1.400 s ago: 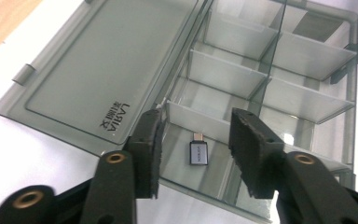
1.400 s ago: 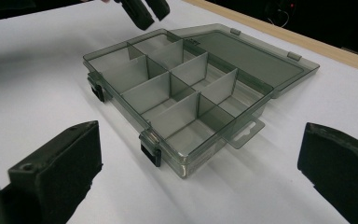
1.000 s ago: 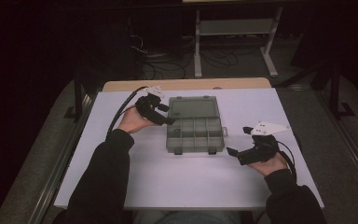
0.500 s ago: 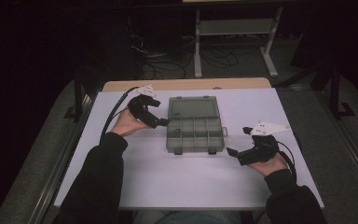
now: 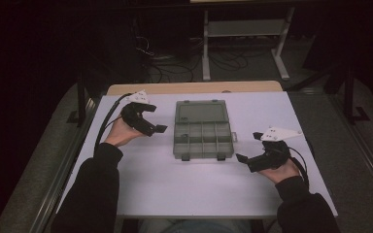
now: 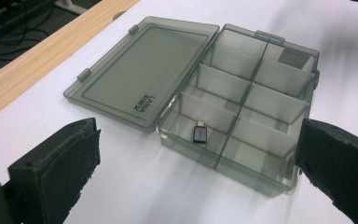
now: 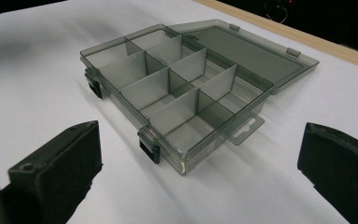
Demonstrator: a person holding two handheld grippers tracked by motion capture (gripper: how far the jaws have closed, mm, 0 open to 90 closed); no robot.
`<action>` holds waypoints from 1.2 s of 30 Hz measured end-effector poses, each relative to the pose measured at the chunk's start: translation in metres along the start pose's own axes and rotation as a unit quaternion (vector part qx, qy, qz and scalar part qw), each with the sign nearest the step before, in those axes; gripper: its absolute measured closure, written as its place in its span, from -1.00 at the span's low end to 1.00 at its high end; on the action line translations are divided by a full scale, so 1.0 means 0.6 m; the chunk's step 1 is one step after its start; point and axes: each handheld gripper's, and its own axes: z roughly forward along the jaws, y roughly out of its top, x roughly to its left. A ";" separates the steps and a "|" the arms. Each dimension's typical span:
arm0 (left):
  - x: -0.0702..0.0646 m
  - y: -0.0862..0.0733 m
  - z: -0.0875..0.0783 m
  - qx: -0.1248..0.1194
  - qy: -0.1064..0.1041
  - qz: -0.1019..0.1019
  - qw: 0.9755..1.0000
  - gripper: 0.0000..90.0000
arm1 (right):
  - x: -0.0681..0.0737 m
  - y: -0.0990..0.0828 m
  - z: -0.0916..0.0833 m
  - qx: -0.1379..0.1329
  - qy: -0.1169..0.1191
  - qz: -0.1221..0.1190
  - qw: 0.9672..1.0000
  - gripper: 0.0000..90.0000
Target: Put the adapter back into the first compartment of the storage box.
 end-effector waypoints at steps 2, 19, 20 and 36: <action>-0.001 -0.005 -0.008 -0.006 0.002 -0.001 1.000 -1.00 | 0.000 0.000 0.000 0.000 0.000 0.000 1.000 -1.00; -0.005 -0.052 -0.059 -0.039 0.030 -0.018 0.999 -1.00 | -0.001 -0.001 0.001 0.002 -0.002 0.002 1.000 -1.00; -0.005 -0.054 -0.062 -0.041 0.031 -0.019 0.998 -1.00 | -0.002 -0.001 0.001 0.002 -0.003 0.002 1.000 -1.00; -0.022 -0.078 -0.096 -0.057 0.047 -0.028 0.997 -1.00 | -0.001 -0.002 0.003 0.007 -0.004 0.002 1.000 -1.00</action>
